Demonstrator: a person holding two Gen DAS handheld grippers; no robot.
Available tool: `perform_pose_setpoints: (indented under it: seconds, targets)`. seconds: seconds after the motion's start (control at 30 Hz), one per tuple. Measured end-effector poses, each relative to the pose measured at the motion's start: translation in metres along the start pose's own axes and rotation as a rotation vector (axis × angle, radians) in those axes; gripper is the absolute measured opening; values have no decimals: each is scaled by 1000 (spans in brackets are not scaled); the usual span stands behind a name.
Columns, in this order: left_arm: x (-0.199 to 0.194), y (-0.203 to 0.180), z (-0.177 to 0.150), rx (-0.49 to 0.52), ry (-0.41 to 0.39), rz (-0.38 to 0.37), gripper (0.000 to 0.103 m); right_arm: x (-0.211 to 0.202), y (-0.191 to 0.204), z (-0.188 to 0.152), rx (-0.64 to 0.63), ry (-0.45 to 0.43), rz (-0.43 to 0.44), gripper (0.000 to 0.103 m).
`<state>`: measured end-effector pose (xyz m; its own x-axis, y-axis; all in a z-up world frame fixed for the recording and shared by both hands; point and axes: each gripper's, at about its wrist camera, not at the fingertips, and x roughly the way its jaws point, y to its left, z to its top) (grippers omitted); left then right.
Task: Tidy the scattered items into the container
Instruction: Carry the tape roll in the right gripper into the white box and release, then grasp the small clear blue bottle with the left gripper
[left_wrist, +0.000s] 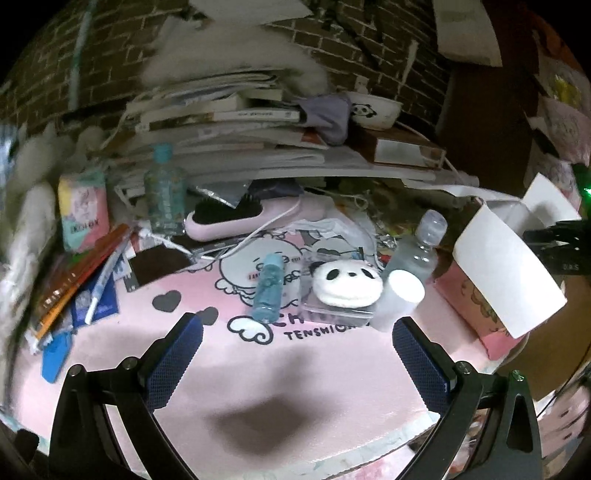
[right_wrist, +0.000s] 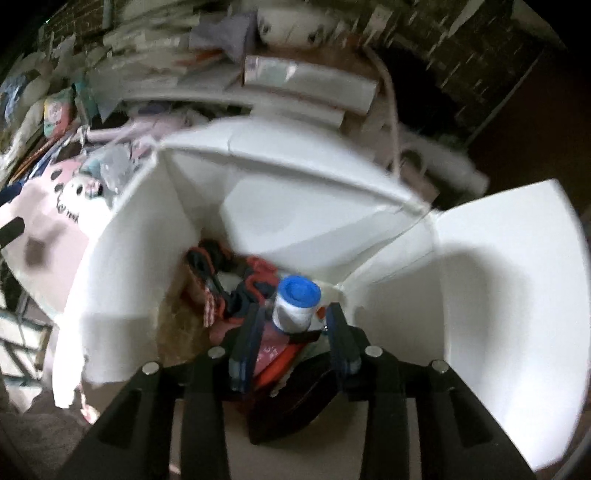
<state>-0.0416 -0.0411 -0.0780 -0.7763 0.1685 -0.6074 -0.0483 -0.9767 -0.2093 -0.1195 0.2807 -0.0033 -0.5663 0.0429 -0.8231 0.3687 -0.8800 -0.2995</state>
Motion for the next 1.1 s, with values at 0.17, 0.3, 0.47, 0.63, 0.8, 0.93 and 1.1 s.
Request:
perform_pose_setpoints:
  seconds: [0.17,0.3,0.47,0.63,0.8,0.93,1.1]
  targets:
    - [11,11,0,-5,2,4,102,-58,25,-9,61,-353,68,74]
    - [20,14,0,14,2,11,102,-89,63,-21,56,-526,296,88]
    - [35,19,0,39,23,17,81,-97,124,-29,-53,-614,427,88]
    - [56,32,1,-7,92,-18,42,-80,171,-42,-154,-582,508,88]
    - [67,31,2,8,104,-13,42,-60,195,-51,-195,-510,531,88]
    - [73,27,2,25,94,4,30,-53,191,-53,-159,-480,565,88]
    - [69,27,-2,28,75,-1,18,-51,180,-51,-104,-471,600,88]
